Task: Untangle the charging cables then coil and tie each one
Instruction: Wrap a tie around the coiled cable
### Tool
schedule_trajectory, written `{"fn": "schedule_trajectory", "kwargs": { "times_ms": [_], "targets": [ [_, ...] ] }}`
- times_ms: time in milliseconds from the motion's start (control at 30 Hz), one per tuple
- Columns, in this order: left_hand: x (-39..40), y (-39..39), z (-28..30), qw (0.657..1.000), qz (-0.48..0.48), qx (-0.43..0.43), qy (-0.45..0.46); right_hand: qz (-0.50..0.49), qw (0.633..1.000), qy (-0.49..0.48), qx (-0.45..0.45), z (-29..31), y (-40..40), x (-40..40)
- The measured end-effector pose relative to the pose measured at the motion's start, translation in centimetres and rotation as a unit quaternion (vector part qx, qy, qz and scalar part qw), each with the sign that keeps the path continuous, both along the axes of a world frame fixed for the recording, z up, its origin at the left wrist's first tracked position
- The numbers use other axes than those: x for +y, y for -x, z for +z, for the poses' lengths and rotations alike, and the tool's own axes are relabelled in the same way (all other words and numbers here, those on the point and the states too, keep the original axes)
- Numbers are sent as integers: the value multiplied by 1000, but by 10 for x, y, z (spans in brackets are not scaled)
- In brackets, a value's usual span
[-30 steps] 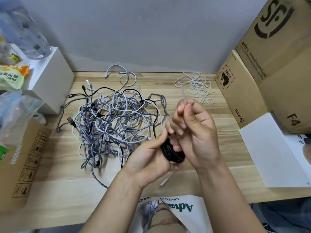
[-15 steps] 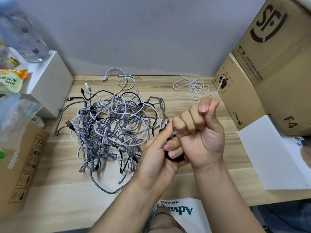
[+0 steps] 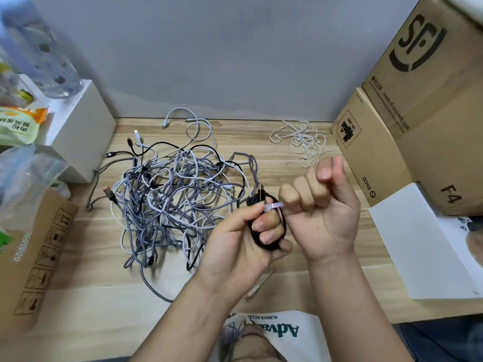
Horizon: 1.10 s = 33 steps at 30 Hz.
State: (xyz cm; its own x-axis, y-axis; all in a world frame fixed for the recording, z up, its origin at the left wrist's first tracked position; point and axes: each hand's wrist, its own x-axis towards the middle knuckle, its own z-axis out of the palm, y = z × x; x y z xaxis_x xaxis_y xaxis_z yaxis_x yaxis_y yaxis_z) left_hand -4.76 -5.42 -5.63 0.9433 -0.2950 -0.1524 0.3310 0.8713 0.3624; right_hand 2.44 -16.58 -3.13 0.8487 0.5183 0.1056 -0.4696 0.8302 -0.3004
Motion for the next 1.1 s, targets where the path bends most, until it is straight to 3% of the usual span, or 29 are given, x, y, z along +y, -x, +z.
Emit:
{"fn": "schedule_trajectory", "kwargs": {
  "times_ms": [167,300,467,600,833,1100],
  "targets": [
    [13,5,0,996,-22,-44,-72,15,969,207,-133,-1,-2,-17],
    [17,7,4,983,-23,-47,-174,49,915,345,-205,9,-3,-28],
    [18,11,8,951,-34,-98,-291,137,856,436,-240,22,-4,-34],
    [18,10,12,927,-53,-157,-335,190,837,460,-225,26,-4,-36],
    [20,14,14,908,-103,-169,-369,231,813,477,-240,29,-3,-36],
    [22,17,20,913,-133,-163,-349,271,796,488,-235,27,-3,-34]
  ]
}}
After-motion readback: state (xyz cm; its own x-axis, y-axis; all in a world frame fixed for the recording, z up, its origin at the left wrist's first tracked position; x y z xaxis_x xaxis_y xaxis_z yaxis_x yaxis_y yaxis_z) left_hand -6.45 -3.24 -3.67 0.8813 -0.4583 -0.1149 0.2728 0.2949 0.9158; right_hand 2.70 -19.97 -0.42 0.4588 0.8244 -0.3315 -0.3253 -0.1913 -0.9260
